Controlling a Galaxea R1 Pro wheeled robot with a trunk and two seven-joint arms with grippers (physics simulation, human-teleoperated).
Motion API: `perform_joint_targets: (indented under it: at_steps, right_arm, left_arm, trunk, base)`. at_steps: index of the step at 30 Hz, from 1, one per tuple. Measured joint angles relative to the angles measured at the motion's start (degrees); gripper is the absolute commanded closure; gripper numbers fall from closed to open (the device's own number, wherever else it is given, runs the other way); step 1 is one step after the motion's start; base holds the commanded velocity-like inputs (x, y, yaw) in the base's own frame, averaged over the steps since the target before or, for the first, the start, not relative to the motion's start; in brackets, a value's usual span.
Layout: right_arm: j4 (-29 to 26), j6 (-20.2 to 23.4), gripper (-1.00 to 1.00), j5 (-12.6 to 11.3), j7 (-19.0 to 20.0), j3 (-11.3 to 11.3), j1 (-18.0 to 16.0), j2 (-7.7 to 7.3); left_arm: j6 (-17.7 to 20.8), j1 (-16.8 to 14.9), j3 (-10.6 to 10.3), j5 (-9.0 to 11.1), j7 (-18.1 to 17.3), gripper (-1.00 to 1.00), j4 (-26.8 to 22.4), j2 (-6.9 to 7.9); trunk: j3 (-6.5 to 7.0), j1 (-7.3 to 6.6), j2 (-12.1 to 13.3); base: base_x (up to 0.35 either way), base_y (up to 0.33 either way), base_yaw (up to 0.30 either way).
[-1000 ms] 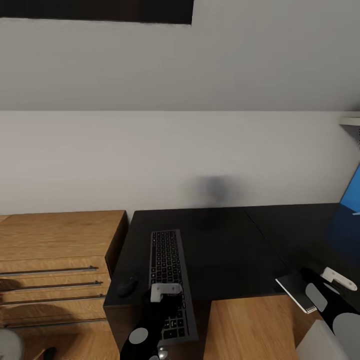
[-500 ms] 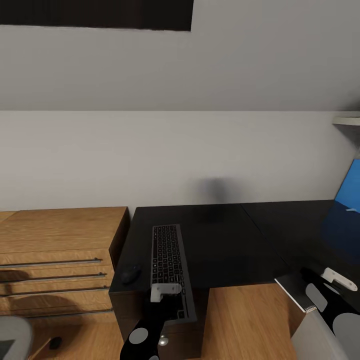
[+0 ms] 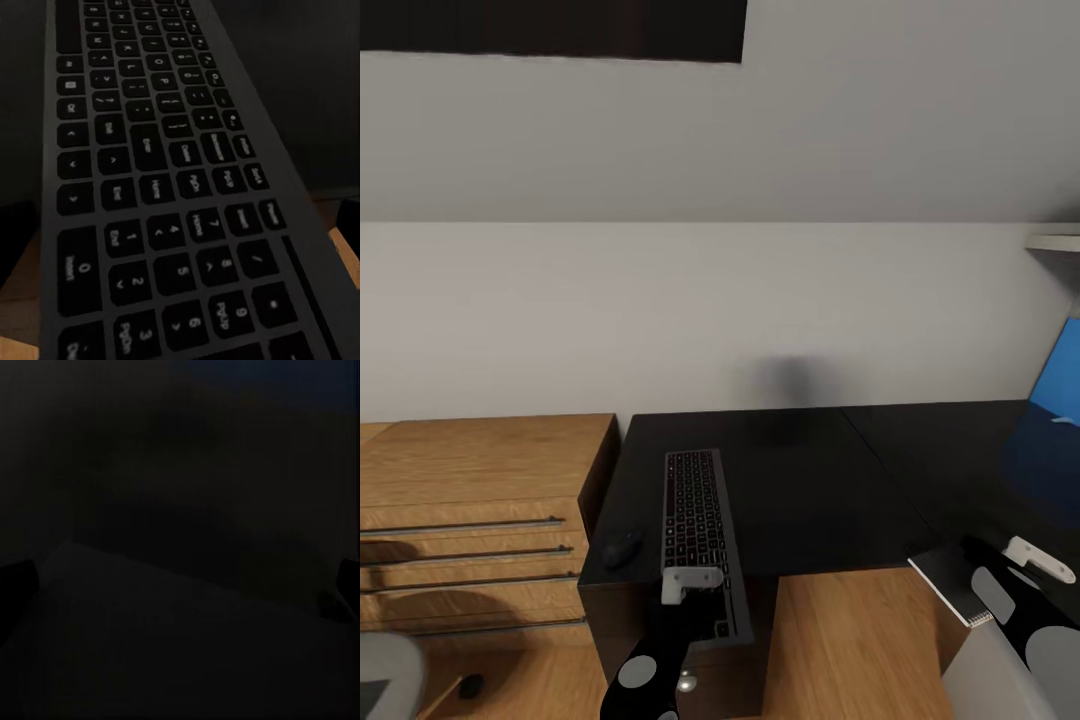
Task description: In the bedroom, organize the workspace by keeping the computer under the desk, ensuring the monitor is on the desk, placing the keyboard on the desk next to the monitor, placing the mouse on the desk next to the keyboard, moving the folder from the swivel chair onto the desk next to the mouse, stacking the notebook on top of the folder with the pen on top of the notebook, and positioning the swivel chair next to the desk.
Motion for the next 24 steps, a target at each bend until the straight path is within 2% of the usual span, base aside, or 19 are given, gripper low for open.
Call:
perform_joint_targets:
  at_steps: [24]
  right_arm:
    - [-0.3,-0.4,-1.0,-0.1,0.0,-0.1,0.0,0.0]
  left_arm:
    - [0.0,0.0,-0.1,0.0,0.0,-1.0,0.0,-0.03]
  trunk:
    - [4.31,-5.27,9.6]
  base:
    - [0.0,0.0,0.0]
